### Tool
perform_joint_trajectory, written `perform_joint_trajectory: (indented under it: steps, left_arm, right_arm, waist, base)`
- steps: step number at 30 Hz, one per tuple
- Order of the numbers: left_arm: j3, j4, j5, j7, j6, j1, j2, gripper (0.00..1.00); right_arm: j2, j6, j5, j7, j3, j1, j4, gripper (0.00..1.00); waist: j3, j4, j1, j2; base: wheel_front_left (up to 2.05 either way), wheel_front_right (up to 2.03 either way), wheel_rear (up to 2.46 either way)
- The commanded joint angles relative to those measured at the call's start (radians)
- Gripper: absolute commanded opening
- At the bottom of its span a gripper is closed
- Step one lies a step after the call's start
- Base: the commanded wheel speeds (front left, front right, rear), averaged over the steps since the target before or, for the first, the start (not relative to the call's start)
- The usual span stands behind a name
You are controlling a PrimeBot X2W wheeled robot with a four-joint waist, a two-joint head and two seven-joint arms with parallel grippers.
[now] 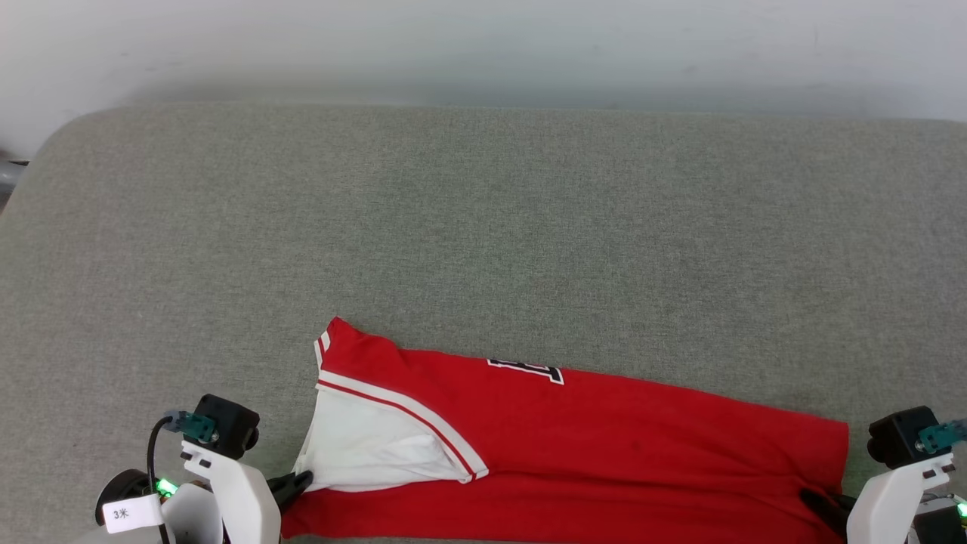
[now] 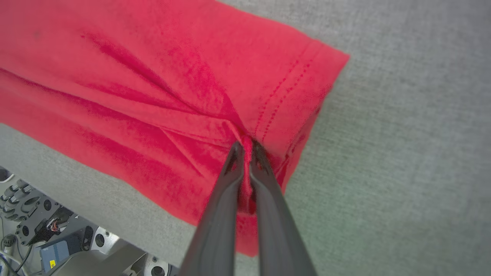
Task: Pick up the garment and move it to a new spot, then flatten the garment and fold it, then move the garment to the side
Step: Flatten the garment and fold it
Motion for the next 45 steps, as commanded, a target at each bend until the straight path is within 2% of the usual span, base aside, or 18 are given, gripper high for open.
perform_joint_trajectory:
  steps: [1, 2, 3, 4, 5, 6, 7, 9, 15, 19, 23, 29, 32, 36, 45]
  left_arm:
    - [-0.002, 0.01, 0.0, -0.006, -0.001, 0.011, -0.007, 0.0]
    - [-0.002, 0.025, 0.001, -0.013, -0.002, 0.012, -0.016, 0.0]
    - [-0.001, 0.037, 0.001, -0.02, -0.004, 0.013, -0.024, 0.3]
    - [0.003, 0.049, 0.002, -0.033, -0.005, 0.014, -0.031, 0.96]
    - [0.011, 0.058, 0.001, -0.049, -0.001, 0.017, -0.038, 1.0]
    - [0.016, 0.065, 0.001, -0.067, 0.002, 0.022, -0.042, 1.0]
    - [0.036, 0.074, 0.014, -0.133, 0.023, 0.032, -0.046, 1.0]
    - [0.062, 0.066, 0.016, -0.191, 0.049, 0.042, -0.046, 1.0]
    - [0.135, 0.034, 0.061, -0.354, 0.162, 0.073, -0.047, 1.0]
    - [0.21, 0.008, 0.115, -0.384, 0.235, 0.104, -0.069, 1.0]
    - [0.363, -0.033, 0.24, -0.389, 0.3, 0.158, -0.118, 1.0]
    - [0.601, -0.08, 0.455, -0.389, 0.356, 0.287, -0.226, 1.0]
    - [0.679, -0.096, 0.572, -0.388, 0.364, 0.348, -0.277, 1.0]
    - [0.773, -0.117, 0.679, -0.388, 0.348, 0.415, -0.353, 1.0]
    - [0.954, -0.172, 0.874, -0.388, 0.259, 0.527, -0.549, 1.0]
  right_arm:
    - [0.0, -0.001, -0.009, 0.002, 0.004, 0.008, 0.01, 0.0]
    - [0.003, -0.001, -0.013, -0.003, 0.01, 0.004, 0.022, 0.0]
    - [0.011, -0.001, -0.014, -0.009, 0.011, -0.002, 0.036, 0.0]
    - [0.017, -0.001, -0.011, -0.017, 0.01, -0.007, 0.046, 0.0]
    - [0.02, -0.001, -0.011, -0.027, 0.013, -0.013, 0.053, 1.0]
    - [0.023, -0.001, -0.009, -0.041, 0.013, -0.02, 0.054, 1.0]
    - [0.015, -0.001, 0.007, -0.075, 0.001, -0.026, 0.027, 1.0]
    - [0.011, -0.001, 0.027, -0.089, -0.013, -0.024, -0.004, 1.0]
    - [-0.015, -0.001, 0.05, -0.083, -0.086, -0.01, -0.105, 1.0]
    - [-0.039, -0.001, 0.054, -0.035, -0.13, -0.002, -0.122, 1.0]
    - [-0.057, -0.001, 0.088, 0.044, -0.158, 0.009, -0.095, 1.0]
    - [-0.051, -0.001, 0.125, 0.109, -0.187, 0.006, -0.038, 1.0]
    - [-0.035, -0.001, 0.146, 0.123, -0.188, -0.003, -0.01, 1.0]
    - [-0.014, -0.001, 0.163, 0.124, -0.176, -0.012, 0.026, 1.0]
    - [0.024, -0.001, 0.194, 0.102, -0.126, -0.015, 0.108, 1.0]
  waist:
    - [0.004, -0.001, 0.0, 0.0]
    - [0.007, -0.001, 0.0, 0.0]
    - [0.008, -0.001, 0.0, 0.0]
    - [0.008, -0.001, 0.0, 0.0]
    - [0.007, -0.001, 0.0, 0.0]
    - [0.004, -0.003, 0.0, 0.0]
    - [-0.012, -0.005, 0.0, 0.0]
    - [-0.025, -0.007, 0.0, 0.0]
    - [-0.053, -0.002, 0.0, 0.0]
    - [-0.061, 0.009, 0.0, 0.0]
    - [-0.06, 0.025, 0.0, 0.0]
    - [-0.045, 0.049, 0.0, 0.0]
    - [-0.037, 0.059, 0.0, 0.0]
    - [-0.024, 0.073, 0.0, 0.0]
    - [0.004, 0.1, 0.0, 0.0]
  base:
    - [0.0, 0.0, 0.0]
    - [0.0, 0.0, 0.0]
    - [0.0, 0.0, 0.0]
    - [0.0, 0.0, 0.0]
    - [0.0, 0.0, 0.0]
    - [0.0, 0.0, 0.0]
    - [0.0, 0.0, 0.0]
    - [0.0, 0.0, 0.0]
    - [0.0, 0.0, 0.0]
    - [0.0, 0.0, 0.0]
    - [0.0, 0.0, 0.0]
    - [0.0, 0.0, 0.0]
    - [0.0, 0.0, 0.0]
    - [0.0, 0.0, 0.0]
    - [0.0, 0.0, 0.0]
